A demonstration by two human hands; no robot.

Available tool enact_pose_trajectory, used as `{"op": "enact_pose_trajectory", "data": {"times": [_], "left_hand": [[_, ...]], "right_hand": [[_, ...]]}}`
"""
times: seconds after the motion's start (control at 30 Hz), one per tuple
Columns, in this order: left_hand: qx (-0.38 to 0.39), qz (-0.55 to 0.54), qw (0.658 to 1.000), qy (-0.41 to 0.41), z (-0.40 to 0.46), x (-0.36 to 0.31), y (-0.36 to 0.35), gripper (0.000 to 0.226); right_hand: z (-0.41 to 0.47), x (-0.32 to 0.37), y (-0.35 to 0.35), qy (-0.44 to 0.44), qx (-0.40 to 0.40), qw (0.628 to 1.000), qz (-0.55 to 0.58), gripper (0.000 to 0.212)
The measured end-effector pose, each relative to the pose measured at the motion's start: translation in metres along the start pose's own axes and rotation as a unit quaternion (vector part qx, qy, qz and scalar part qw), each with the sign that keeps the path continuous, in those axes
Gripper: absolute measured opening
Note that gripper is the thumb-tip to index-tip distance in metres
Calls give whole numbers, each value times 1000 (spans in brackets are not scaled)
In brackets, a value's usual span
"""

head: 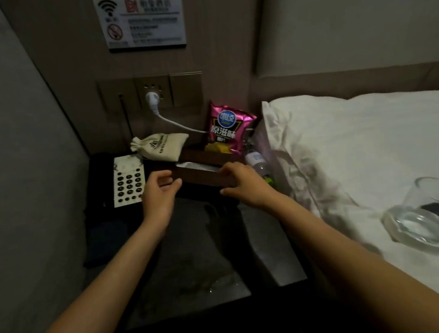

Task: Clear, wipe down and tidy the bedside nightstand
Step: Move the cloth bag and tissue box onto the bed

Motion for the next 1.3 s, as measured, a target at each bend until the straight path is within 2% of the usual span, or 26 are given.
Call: {"op": "enact_pose_trajectory", "data": {"times": [0.1,0.3,0.43,0.57,0.8,0.9,1.07,1.3], "left_hand": [[-18,-18,999,27,37,16,19,34],[34,6,999,1,106,18,20,38],[97,-4,994,50,128,31,1,42],[82,-53,990,104,136,43,-8,38],[40,-182,971,152,118,46,-4,17],[24,-198,971,131,102,39,7,14],[15,-116,993,8,69,10,39,21],[38,-136,987,-75,33,-40,66,19]], "right_hand": [[33,2,-26,4,36,997,-72,61],[78,2,-59,-3,96,985,-147,81],[92,-2,-67,-3,86,982,-168,81],[99,-7,-68,0,73,981,-178,74],[89,-16,-66,-52,89,988,-113,64],[77,-15,-65,-58,94,988,-106,60],[49,-10,-59,-38,120,985,-117,60],[24,22,-16,45,96,985,-134,60]]}}
Point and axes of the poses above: each hand's wrist, its own z-axis towards the middle knuckle, its own y-axis out of the back of the hand, x = y × z, the point moved 9 cm from there along z, towards the middle knuckle, and after that the axes turned 6 degrees about -y, right-handed, at the moved point
